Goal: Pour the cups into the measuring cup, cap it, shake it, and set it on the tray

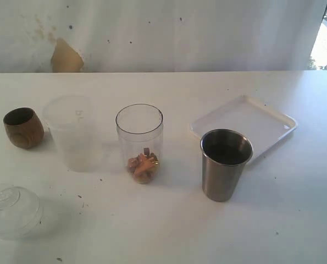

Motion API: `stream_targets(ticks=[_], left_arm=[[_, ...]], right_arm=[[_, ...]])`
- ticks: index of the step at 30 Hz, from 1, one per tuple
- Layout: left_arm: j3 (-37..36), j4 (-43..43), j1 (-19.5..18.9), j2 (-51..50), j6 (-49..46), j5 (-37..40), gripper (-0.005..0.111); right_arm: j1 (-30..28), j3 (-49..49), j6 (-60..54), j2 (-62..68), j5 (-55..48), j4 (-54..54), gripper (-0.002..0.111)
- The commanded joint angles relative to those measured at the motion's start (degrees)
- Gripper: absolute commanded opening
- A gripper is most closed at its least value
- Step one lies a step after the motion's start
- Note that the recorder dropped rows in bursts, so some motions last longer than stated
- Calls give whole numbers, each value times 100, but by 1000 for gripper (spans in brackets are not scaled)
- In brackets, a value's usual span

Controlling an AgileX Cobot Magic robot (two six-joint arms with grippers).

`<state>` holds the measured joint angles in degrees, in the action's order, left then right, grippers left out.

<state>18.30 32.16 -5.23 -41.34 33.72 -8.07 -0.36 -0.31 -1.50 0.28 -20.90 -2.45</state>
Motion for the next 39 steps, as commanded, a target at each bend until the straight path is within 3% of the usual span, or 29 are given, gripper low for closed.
stream_targets(ticks=[1, 18, 26, 33, 39], left_arm=[[-33, 7, -6, 69, 54, -1, 1], [-53, 18, -6, 69, 54, 38, 1], [-318, -75, -6, 752, 54, -45, 1], [-1130, -572, -6, 2072, -118, -45, 1], [-1499, -2353, -6, 3095, -1519, 353, 1]], right_arm=[[-25, 31, 24, -28, 65, -33, 0], [-25, 31, 24, -28, 65, -33, 0], [-25, 31, 24, -28, 65, -33, 0], [-25, 31, 24, -28, 65, -33, 0], [-25, 31, 24, -28, 65, -33, 0]])
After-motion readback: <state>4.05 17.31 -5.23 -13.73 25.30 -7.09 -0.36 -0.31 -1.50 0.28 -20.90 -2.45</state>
